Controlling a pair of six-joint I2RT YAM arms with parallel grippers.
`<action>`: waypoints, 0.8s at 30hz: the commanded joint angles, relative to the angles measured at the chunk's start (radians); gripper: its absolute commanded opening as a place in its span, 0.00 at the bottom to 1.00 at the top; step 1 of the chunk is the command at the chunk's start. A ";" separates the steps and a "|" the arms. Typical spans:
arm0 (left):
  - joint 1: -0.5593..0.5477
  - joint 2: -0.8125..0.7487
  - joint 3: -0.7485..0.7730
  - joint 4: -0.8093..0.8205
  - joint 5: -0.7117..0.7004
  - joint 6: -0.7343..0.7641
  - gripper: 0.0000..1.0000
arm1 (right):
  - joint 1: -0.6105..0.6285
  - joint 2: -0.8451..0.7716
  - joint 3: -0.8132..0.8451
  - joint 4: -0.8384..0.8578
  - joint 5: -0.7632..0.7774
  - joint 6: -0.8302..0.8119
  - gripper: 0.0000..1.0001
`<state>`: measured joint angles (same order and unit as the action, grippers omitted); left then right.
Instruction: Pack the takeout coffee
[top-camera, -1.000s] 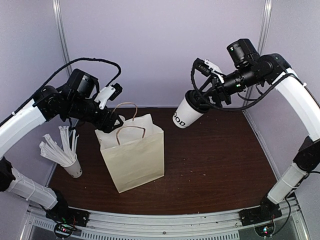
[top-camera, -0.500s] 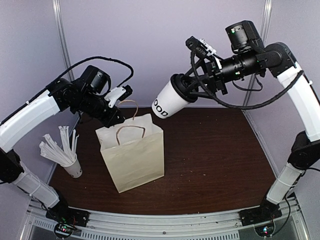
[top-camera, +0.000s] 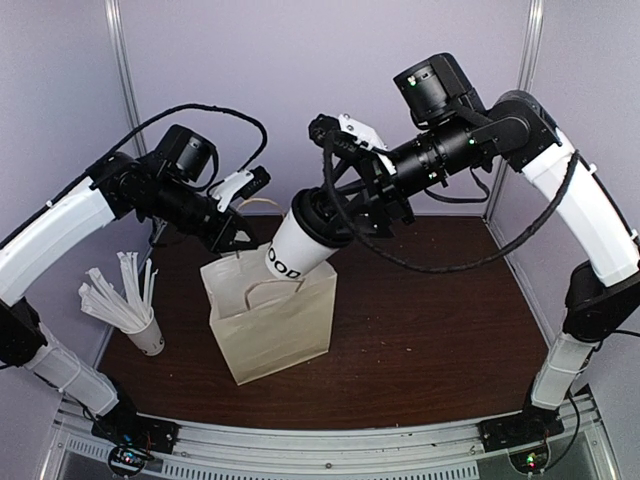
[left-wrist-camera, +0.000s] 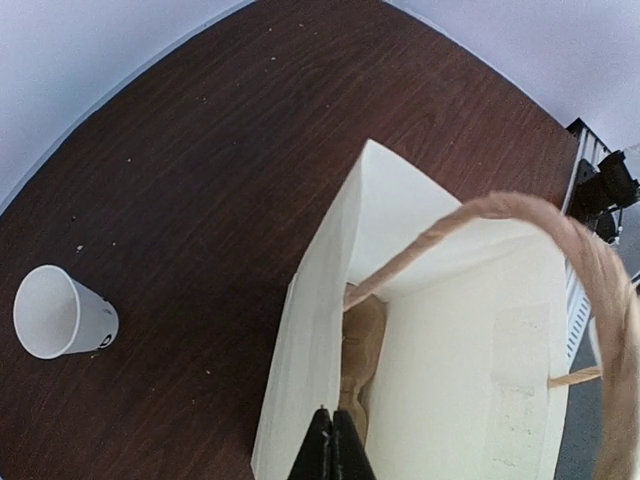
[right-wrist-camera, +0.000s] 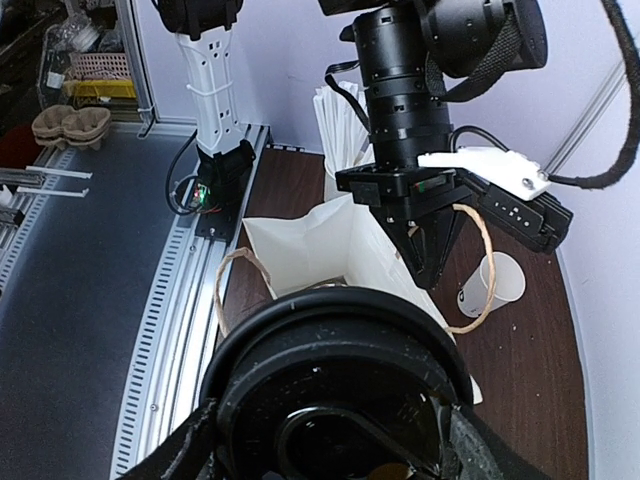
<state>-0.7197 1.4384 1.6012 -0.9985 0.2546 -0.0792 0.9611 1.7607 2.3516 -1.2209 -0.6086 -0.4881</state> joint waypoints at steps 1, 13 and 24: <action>-0.036 -0.059 0.012 0.081 0.056 -0.048 0.00 | 0.038 0.002 0.002 0.008 0.127 -0.045 0.67; -0.195 -0.071 0.006 0.198 -0.236 -0.034 0.00 | 0.092 0.025 -0.035 0.002 0.260 -0.100 0.66; -0.194 -0.106 -0.107 0.466 -0.359 0.168 0.00 | 0.093 0.012 -0.126 0.067 0.431 -0.145 0.64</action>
<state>-0.9173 1.3724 1.5352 -0.7086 -0.0757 0.0151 1.0500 1.7802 2.2730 -1.1984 -0.2722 -0.6052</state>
